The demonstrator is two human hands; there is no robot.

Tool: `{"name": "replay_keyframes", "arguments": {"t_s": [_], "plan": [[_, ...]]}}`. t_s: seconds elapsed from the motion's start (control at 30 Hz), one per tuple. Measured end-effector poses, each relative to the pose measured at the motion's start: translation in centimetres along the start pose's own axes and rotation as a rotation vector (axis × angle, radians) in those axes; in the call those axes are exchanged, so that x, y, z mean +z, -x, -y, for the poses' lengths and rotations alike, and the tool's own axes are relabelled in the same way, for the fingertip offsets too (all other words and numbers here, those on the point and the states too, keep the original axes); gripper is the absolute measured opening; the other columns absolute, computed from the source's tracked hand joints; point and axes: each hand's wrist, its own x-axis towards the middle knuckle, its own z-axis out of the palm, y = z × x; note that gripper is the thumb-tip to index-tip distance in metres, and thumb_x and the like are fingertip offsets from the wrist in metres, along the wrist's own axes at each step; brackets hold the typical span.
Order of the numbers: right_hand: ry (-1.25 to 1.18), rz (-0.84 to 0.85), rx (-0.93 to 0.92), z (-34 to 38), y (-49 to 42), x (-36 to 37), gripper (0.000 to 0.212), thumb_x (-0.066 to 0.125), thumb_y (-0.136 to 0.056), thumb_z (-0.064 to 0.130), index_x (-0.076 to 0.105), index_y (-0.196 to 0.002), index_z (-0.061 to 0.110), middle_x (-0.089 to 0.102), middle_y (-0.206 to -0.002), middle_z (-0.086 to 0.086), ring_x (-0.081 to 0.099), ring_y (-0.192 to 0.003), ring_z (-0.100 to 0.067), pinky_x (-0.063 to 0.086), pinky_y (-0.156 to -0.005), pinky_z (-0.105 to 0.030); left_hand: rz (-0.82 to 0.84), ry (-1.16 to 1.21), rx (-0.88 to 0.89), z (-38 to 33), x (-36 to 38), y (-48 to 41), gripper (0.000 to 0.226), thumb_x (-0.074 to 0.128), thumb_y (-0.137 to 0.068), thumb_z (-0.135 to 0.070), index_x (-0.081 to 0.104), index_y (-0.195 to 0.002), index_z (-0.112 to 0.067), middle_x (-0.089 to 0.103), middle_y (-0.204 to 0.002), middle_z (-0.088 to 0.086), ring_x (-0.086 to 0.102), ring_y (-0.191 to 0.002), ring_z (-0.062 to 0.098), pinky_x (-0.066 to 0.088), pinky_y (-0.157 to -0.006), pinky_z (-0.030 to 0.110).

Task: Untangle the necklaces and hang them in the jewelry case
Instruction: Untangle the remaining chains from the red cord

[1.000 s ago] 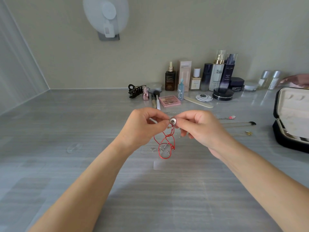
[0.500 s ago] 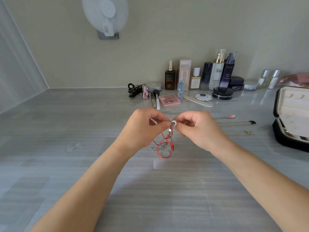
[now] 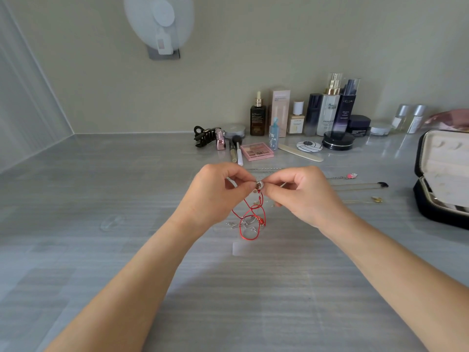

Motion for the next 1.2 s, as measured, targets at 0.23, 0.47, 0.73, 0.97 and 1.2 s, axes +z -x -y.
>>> {"name": "replay_keyframes", "arguments": {"t_s": [0.23, 0.47, 0.73, 0.97, 1.2], "plan": [[-0.092, -0.01, 0.019, 0.4, -0.03, -0.3, 0.02, 0.073, -0.073, 0.009, 0.069, -0.063, 0.025, 0.064, -0.055, 0.008, 0.052, -0.054, -0.01, 0.043, -0.057, -0.022, 0.006, 0.008, -0.037, -0.13, 0.07, 0.05, 0.023, 0.069, -0.077, -0.014, 0.06, -0.062, -0.029, 0.053, -0.056, -0.012, 0.044, -0.041, 0.001, 0.032, -0.04, 0.011], [-0.203, 0.058, 0.1, 0.68, -0.12, -0.87, 0.018, 0.067, -0.078, 0.006, 0.067, -0.066, 0.019, 0.058, -0.047, 0.014, 0.049, -0.044, 0.002, 0.035, -0.043, -0.007, 0.024, 0.021, -0.023, -0.06, -0.11, 0.04, 0.023, 0.069, -0.077, -0.012, 0.061, -0.064, -0.029, 0.054, -0.059, -0.01, 0.043, -0.045, 0.002, 0.034, -0.044, 0.016], [0.005, 0.062, 0.044, 0.53, -0.17, -1.03, 0.016, 0.069, -0.076, 0.011, 0.065, -0.064, 0.022, 0.056, -0.047, 0.014, 0.046, -0.043, 0.0, 0.034, -0.044, -0.008, 0.008, 0.0, -0.025, 0.18, 0.04, -0.03, 0.025, 0.068, -0.078, -0.013, 0.06, -0.063, -0.032, 0.053, -0.058, -0.011, 0.045, -0.046, 0.002, 0.038, -0.045, 0.019], [0.157, -0.019, -0.15, 0.28, 0.09, -0.53, 0.023, 0.071, -0.071, 0.012, 0.062, -0.06, 0.03, 0.059, -0.057, 0.011, 0.047, -0.053, -0.007, 0.036, -0.052, -0.012, -0.045, 0.094, -0.069, 0.14, -0.1, -0.17, 0.021, 0.066, -0.079, -0.01, 0.061, -0.065, -0.025, 0.051, -0.062, -0.009, 0.04, -0.04, 0.002, 0.03, -0.039, 0.011], [0.238, -0.139, -0.284, -0.06, 0.25, -0.12, 0.009, 0.071, -0.071, 0.011, 0.07, -0.069, 0.02, 0.053, -0.058, 0.011, 0.047, -0.057, -0.011, 0.038, -0.054, -0.013, -0.089, 0.226, -0.158, -0.19, 0.53, -0.09, 0.021, 0.066, -0.081, -0.012, 0.061, -0.064, -0.024, 0.051, -0.047, -0.013, 0.04, -0.043, 0.002, 0.028, -0.038, 0.01]]}}
